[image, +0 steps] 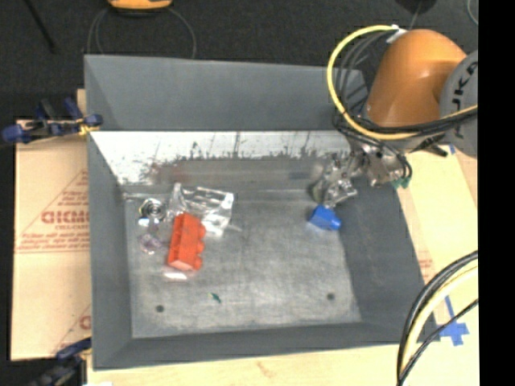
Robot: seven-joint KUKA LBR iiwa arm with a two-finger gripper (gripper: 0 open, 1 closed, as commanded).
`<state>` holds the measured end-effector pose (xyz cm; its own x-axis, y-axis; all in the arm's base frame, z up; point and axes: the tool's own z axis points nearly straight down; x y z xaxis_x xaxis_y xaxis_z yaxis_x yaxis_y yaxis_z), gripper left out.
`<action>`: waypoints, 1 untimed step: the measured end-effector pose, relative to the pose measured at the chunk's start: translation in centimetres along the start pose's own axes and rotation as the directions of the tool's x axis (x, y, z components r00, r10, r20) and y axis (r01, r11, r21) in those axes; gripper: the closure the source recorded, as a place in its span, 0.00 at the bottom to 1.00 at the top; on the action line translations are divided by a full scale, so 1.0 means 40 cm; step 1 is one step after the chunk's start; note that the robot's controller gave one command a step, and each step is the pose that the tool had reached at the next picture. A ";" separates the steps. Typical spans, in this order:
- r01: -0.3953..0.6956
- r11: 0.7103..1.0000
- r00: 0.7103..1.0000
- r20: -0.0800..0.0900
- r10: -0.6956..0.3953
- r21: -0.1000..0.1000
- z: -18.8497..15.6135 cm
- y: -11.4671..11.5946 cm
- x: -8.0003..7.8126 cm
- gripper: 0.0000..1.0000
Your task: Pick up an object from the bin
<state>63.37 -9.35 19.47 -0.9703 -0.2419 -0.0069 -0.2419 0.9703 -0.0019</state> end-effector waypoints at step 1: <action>-0.109 0.994 0.994 -0.006 0.109 0.000 0.136 -0.128 0.060 1.00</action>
Offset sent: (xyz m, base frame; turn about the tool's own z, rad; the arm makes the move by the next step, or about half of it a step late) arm -0.0100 -0.0524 -0.0528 0.1084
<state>62.33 -14.90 14.05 -0.9909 -0.1347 -0.0006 -0.1347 0.9909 -0.0007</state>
